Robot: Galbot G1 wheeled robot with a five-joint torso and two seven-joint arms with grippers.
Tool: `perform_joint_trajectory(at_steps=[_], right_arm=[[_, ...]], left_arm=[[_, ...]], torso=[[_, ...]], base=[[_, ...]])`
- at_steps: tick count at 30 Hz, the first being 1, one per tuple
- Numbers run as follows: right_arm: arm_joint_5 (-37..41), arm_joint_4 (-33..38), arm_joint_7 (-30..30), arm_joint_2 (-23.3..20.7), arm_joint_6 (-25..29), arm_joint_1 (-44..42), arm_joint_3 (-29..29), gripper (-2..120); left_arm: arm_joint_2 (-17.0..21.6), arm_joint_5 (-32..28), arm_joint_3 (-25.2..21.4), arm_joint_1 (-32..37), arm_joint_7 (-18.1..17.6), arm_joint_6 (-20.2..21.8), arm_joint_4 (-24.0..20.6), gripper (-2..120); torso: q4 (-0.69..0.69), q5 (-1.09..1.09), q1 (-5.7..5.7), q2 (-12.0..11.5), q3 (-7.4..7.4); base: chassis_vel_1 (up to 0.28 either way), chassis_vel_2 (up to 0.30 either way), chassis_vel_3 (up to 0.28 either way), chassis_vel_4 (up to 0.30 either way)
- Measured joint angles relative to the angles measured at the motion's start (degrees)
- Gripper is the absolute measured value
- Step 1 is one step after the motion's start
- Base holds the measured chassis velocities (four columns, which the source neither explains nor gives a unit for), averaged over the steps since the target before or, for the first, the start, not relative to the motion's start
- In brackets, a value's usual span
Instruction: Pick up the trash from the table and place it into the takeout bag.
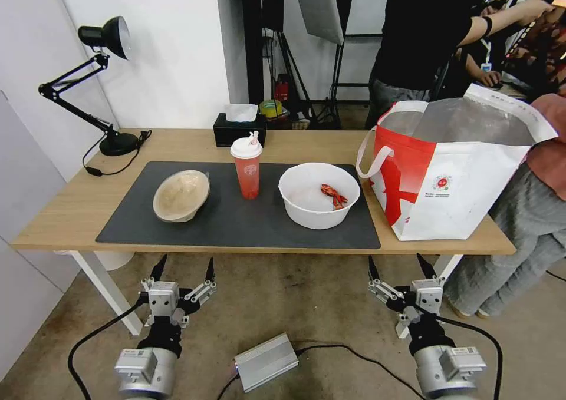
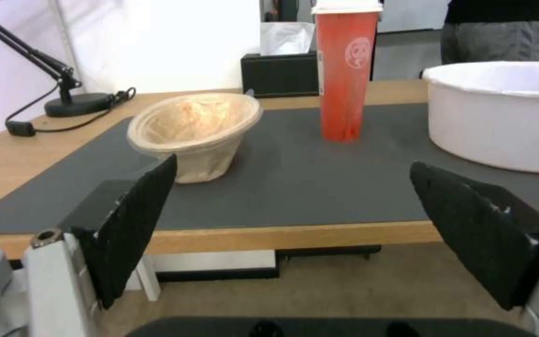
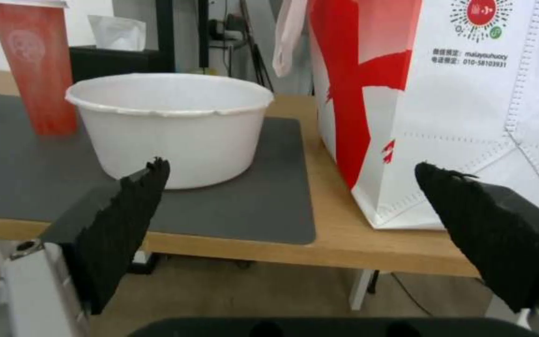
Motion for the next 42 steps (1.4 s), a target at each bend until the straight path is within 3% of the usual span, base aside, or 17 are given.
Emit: perform_joint_trajectory(at_steps=[26, 34, 38, 39, 42], right_arm=[[0.00, 0.00, 0.00, -0.02, -0.06, 0.02, 0.00, 100], [0.00, 0.06, 0.00, -0.16, -0.87, 0.29, 0.03, 100], [0.20, 0.72, 0.25, -0.63, -3.19, 1.03, 0.14, 100], [0.88, 2.66, 1.12, -1.88, -9.19, 3.20, 0.55, 100], [1.49, 4.25, 1.83, -2.97, -14.33, 5.02, 0.90, 100]], left_arm=[[-0.01, -0.01, -0.01, -0.02, 0.00, 0.06, 0.00, 100], [-3.74, -2.53, -1.65, -2.69, -1.10, 5.29, -0.44, 100], [-4.07, -2.88, -1.77, -2.84, -1.16, 4.99, -0.39, 100], [-4.05, -2.88, -1.90, -2.88, -1.16, 4.45, -0.35, 100], [-4.03, -2.88, -1.97, -2.88, -1.15, 4.34, -0.37, 100]], torso=[[0.00, 0.00, 0.00, 0.00, 0.00], [0.00, 0.00, 0.00, 0.00, 0.00], [-0.01, 0.01, 0.00, 0.00, 0.00], [0.00, 0.00, 0.00, 0.00, 0.00], [0.00, 0.00, 0.00, 0.00, 0.00]], base=[[0.000, 0.000, 0.000, 0.000], [0.000, 0.000, 0.000, 0.000], [0.000, 0.000, 0.000, 0.000], [0.000, 0.000, 0.000, 0.000], [0.000, 0.000, 0.000, 0.000]])
